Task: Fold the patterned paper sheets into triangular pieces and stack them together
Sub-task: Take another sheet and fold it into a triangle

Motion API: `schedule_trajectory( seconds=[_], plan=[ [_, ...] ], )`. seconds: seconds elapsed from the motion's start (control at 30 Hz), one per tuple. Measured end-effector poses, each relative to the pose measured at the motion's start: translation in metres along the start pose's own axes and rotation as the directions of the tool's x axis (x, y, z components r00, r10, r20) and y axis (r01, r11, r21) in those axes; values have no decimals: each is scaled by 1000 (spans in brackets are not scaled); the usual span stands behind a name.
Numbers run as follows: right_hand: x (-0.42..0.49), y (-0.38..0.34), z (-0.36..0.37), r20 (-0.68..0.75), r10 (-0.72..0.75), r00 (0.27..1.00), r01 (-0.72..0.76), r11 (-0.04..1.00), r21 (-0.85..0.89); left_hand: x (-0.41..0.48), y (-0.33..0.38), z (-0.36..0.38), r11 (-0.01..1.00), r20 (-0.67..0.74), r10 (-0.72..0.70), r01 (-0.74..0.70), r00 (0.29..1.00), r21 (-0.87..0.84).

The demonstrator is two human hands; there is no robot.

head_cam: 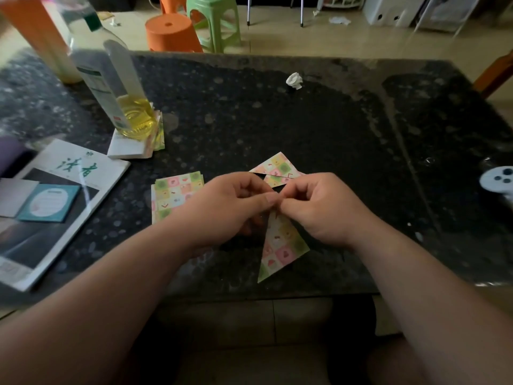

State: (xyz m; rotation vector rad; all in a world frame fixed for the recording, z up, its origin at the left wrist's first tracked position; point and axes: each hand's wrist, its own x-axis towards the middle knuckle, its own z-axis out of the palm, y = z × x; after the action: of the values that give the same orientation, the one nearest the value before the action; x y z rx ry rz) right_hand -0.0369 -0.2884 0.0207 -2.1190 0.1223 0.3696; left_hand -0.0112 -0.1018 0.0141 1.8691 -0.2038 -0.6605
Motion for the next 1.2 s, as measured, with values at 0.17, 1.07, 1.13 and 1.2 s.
schedule_trajectory(
  seconds=[0.17,1.07,1.13,1.2],
  plan=[
    [-1,0,6,13,-20,1000,20,998,-59,0,-3,-1,991,-100,30,-17,995,130],
    [0,-4,14,-13,13,1000,-14,999,-48,-3,3,6,921,-220,77,15,972,390],
    [1,-5,12,-13,35,999,-35,999,-10,-3,5,8,915,-231,73,27,970,403],
    [2,-5,11,-19,45,999,-45,999,29,0,4,2,945,-265,68,23,962,327]
  ],
)
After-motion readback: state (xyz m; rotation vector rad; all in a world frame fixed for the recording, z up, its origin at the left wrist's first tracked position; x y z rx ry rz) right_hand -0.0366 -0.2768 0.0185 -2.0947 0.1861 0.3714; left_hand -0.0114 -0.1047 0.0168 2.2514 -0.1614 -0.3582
